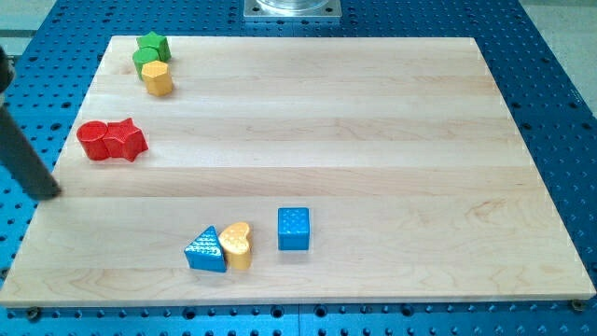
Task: Place your arm diagonally top right to the red star
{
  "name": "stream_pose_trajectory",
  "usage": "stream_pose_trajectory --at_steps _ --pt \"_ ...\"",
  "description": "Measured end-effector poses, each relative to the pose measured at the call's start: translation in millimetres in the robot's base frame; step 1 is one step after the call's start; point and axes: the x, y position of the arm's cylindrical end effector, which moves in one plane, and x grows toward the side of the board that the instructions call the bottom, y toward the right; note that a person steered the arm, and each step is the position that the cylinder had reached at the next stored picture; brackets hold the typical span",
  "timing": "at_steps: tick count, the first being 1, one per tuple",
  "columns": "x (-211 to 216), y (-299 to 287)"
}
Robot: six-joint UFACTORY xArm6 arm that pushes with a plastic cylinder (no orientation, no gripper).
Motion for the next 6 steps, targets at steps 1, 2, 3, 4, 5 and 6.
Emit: stream_pose_trajectory --at_steps 1,2,3,4,5,6 --pt "39 12" --pt "69 56" --pt "22 74" --pt "-34 149" --pt "-92 218" --pt "-157 219"
